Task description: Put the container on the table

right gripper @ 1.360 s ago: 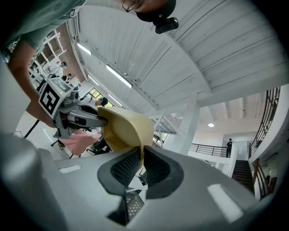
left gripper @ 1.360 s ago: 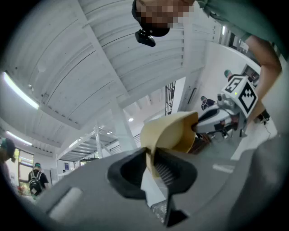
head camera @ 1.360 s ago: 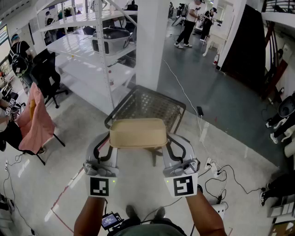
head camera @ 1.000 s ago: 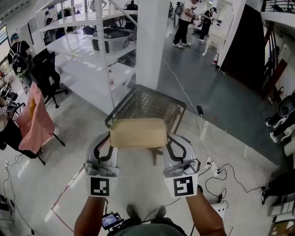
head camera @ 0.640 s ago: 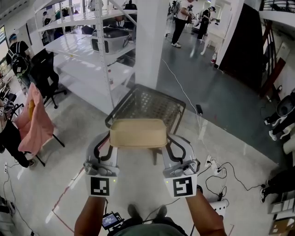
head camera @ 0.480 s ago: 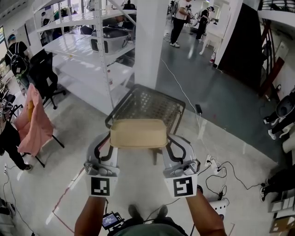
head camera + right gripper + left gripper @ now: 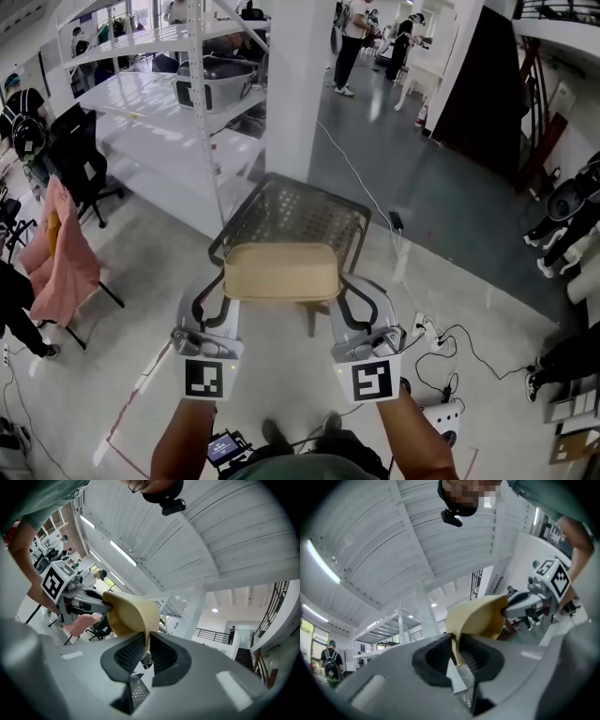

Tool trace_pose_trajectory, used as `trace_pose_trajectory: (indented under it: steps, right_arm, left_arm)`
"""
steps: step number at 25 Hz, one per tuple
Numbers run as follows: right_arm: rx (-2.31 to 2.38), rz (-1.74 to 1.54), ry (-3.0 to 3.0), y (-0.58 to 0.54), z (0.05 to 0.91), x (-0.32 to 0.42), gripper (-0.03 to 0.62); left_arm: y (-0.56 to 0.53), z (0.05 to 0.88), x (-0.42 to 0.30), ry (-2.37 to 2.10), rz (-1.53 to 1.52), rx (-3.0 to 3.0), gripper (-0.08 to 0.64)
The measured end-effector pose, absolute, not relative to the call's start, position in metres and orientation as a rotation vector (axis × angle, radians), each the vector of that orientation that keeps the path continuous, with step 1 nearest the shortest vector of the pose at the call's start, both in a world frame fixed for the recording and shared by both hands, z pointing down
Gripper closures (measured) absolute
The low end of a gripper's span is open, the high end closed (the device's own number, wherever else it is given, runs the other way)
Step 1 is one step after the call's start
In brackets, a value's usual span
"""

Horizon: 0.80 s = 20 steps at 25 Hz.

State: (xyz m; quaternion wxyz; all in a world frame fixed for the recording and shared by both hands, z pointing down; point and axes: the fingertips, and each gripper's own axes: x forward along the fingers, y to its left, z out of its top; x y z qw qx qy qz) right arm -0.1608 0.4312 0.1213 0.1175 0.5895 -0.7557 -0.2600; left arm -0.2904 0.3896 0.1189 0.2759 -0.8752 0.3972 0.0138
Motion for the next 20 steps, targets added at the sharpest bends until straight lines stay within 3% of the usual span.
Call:
trace_pose_trajectory:
  steps: [20]
  right_arm:
    - [1.629,-0.77,-2.357,0.377,0.125,-0.033,0.558]
  left_arm:
    - [0.348,0.123,-0.166,1.196,-0.043,-2.283,0.514]
